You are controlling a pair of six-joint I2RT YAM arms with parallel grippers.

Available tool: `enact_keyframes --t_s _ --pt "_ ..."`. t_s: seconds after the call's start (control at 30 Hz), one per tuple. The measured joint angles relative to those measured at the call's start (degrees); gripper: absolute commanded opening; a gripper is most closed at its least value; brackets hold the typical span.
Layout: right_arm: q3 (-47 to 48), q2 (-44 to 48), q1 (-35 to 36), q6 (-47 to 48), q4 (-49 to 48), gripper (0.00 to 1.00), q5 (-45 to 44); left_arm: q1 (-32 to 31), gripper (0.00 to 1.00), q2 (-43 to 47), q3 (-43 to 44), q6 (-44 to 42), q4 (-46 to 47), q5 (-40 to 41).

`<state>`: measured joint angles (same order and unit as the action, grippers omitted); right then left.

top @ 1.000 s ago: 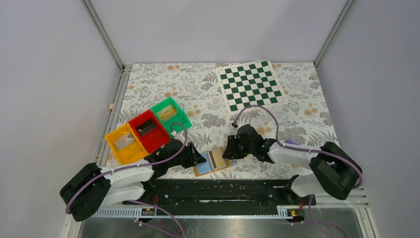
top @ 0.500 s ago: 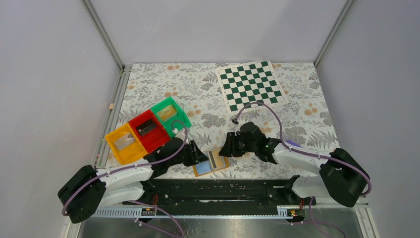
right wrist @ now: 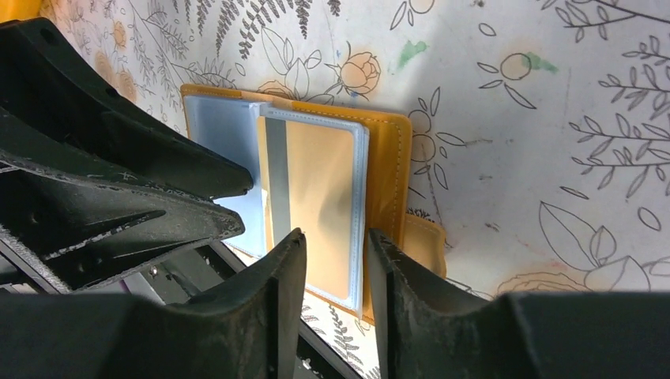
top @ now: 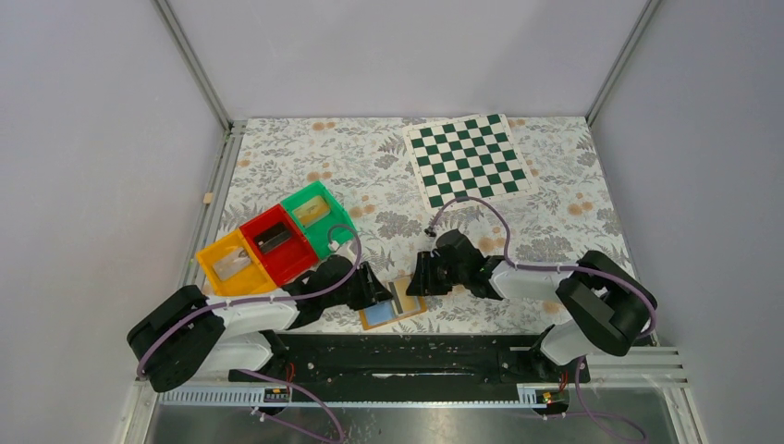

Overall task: Take the credit cards out of the card holder
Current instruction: Remove the credit card from the card holder.

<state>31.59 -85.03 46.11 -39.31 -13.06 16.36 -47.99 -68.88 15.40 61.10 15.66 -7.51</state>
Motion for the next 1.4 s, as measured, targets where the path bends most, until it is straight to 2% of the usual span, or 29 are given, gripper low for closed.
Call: enact_keyframes --t_s 0.13,0.27,0.43,0.5,0.63,0.67,0.83,1.2,1.4 --pt "0.0 -0.6 0.0 -0.1 -1.4 0.29 0.9 0.0 0.36 0.0 0.0 0.0 0.3 0.4" --pt "-0.1 -0.6 0.0 -0.3 -2.3 0.21 1.4 0.0 0.26 0.2 -0.2 0.0 0.4 0.6" --pt "-0.3 1.4 0.0 -0.7 -2.6 0.16 1.8 0.0 0.25 0.3 -0.8 0.0 0.7 0.7" --pt "-0.4 2.5 0.0 -0.7 -2.7 0.17 1.9 0.0 0.25 0.3 -1.0 0.0 0.7 0.7" --pt "-0.4 3.6 0.0 -1.0 -2.8 0.32 2.5 0.0 0.26 0.3 -1.0 0.0 0.8 0.7" --pt "-0.4 3.6 0.0 -1.3 -2.8 0.33 2.7 0.0 0.26 0.3 -1.0 0.0 0.8 0.7" --pt "-0.6 3.6 0.0 -1.6 -3.1 0.30 3.3 0.0 0.26 0.3 -1.0 0.0 1.1 0.7" --pt "-0.7 2.6 0.0 -1.7 -3.1 0.36 3.9 0.0 0.26 0.3 -1.7 0.0 2.2 0.7" --pt "-0.6 -0.4 0.0 -1.4 -3.0 0.35 3.1 0.0 0.26 -1.2 -2.0 0.3 4.9 0.7"
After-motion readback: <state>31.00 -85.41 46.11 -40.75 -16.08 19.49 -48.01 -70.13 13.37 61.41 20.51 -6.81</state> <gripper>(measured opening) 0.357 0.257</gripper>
